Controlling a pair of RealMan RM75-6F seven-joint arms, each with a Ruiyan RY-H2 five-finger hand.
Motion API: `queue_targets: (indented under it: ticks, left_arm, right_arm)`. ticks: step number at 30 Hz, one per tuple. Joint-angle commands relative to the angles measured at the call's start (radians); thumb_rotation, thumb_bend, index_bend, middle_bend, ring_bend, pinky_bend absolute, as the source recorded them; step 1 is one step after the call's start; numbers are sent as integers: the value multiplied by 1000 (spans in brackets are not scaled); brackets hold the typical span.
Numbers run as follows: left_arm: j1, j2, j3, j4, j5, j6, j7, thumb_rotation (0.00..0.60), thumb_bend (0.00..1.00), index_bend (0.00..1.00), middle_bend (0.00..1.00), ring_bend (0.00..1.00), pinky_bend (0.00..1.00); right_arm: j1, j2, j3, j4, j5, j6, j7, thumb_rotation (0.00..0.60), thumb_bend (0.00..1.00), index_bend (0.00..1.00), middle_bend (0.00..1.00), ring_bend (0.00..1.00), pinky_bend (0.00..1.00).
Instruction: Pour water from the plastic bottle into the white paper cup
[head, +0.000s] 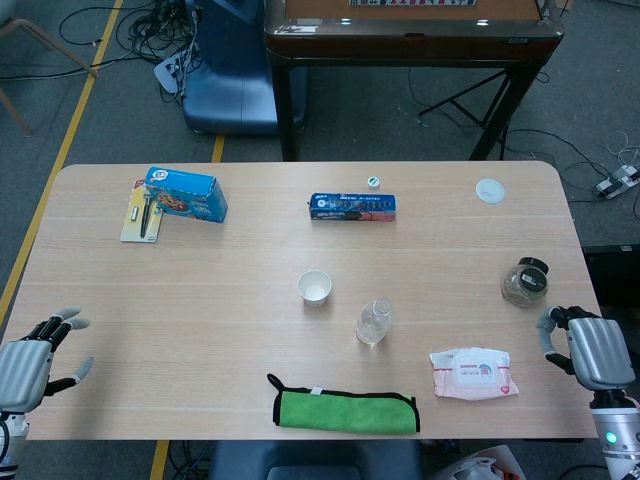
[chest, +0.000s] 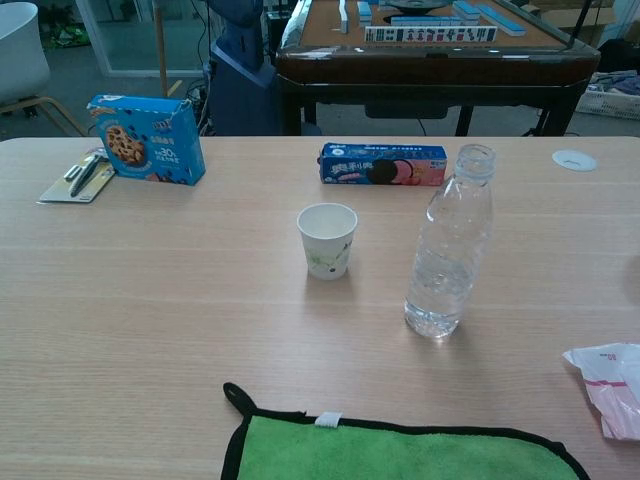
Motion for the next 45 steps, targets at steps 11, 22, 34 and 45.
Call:
queue_targets:
  ticks: [11,22,34,45]
  left_arm:
    - [-2,-2,-4,3,-12,-5,-2,600,246,347,267,346,592]
    - [2,4,-9,-8,-13,6,-4,600,246,348,267,346,592]
    - [2,12,-8,-18,-18,1,-8,600,246,358,267,346,592]
    - [1,15,-7,-22,-22,-6,-7,600,246,377,267,346,592]
  right_arm:
    - [19,-15,-5,8,-24,-27,141,600,229,524,396,344,359]
    - [123,-56,12,6,-30,-167,257,600,0,239,161,135,226]
    - [254,-203,45,81,15,-328,299,600,0,237,155,126,226]
    - [330,-299,55,144,31,-393,289,600,0,237,155,126,226]
